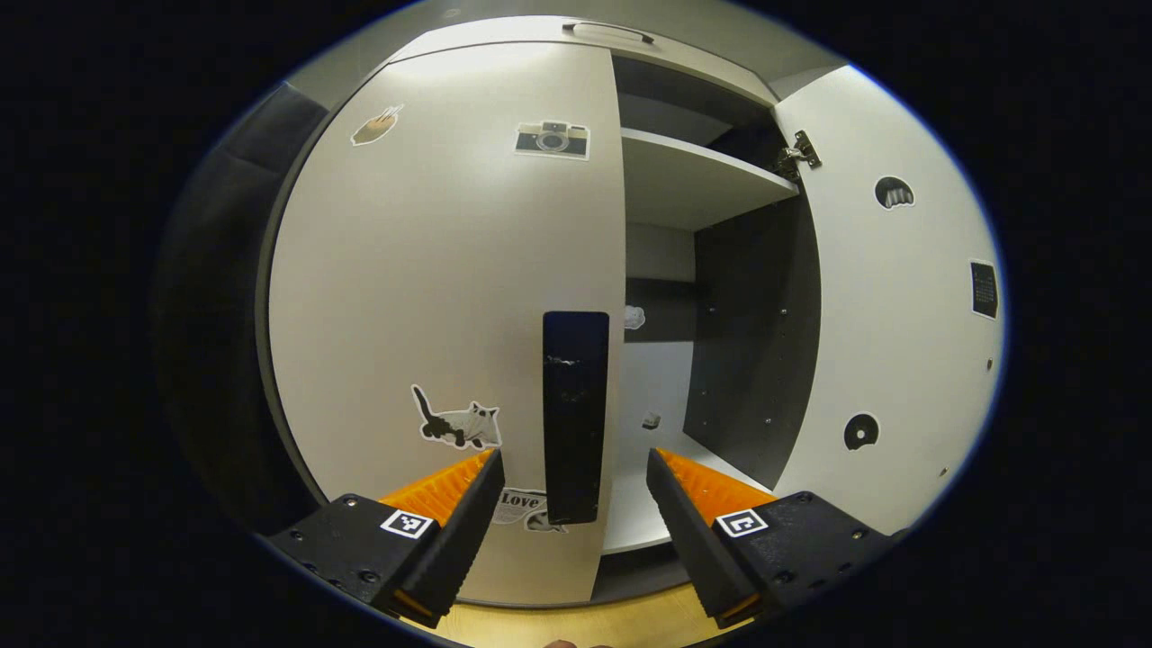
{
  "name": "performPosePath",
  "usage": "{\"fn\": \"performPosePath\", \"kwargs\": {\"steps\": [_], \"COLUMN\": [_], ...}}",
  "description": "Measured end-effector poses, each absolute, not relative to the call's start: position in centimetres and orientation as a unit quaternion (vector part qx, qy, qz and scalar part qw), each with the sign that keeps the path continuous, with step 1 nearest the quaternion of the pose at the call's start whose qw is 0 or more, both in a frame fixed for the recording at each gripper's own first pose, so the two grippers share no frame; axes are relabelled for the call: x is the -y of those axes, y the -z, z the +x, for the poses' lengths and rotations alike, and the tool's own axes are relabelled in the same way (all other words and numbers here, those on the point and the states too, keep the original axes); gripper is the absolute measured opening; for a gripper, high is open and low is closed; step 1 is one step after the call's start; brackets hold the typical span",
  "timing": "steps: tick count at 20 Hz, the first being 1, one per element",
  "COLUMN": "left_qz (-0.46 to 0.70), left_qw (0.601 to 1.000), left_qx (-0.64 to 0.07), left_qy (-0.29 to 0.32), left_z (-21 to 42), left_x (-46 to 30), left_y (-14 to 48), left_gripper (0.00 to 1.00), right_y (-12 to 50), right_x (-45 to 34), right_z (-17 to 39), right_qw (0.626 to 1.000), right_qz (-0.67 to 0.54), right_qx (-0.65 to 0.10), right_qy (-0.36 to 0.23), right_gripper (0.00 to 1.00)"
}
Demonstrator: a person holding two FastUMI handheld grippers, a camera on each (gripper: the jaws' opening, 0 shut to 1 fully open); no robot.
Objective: Open the right door of the double-door shoe cabinet with the right hand, and open the left door with the left hand.
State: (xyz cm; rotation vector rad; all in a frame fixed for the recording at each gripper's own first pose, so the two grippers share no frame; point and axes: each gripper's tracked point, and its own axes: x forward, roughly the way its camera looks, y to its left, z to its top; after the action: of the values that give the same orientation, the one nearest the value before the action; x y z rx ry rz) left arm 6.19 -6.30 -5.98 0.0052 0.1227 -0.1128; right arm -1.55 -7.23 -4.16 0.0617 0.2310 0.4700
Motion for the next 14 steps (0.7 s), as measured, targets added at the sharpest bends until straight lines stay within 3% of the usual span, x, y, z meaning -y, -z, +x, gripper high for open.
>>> {"fn": "performPosePath", "kwargs": {"steps": [7, 12, 13, 14], "left_qz": [0.007, 0.006, 0.005, 0.003], "left_qw": [0.998, 0.998, 0.998, 0.998], "left_qx": [-0.054, -0.061, -0.063, -0.064], "left_qy": [0.022, 0.012, 0.01, 0.008], "left_z": [6.9, 7.7, 7.9, 8.0], "left_x": [6.1, 6.1, 6.2, 6.2], "left_y": [5.9, 6.5, 6.7, 6.8], "left_gripper": [0.94, 0.75, 0.73, 0.67], "right_y": [3.7, 1.7, 1.6, 1.6], "right_x": [6.6, 7.8, 8.1, 8.3], "right_z": [-2.0, -3.5, -4.2, -4.6], "right_qw": [0.959, 0.96, 0.961, 0.962], "right_qz": [0.084, 0.097, 0.092, 0.087], "right_qx": [-0.104, -0.085, -0.086, -0.088], "right_qy": [-0.248, -0.25, -0.248, -0.245], "right_gripper": [0.22, 0.22, 0.17, 0.22]}}
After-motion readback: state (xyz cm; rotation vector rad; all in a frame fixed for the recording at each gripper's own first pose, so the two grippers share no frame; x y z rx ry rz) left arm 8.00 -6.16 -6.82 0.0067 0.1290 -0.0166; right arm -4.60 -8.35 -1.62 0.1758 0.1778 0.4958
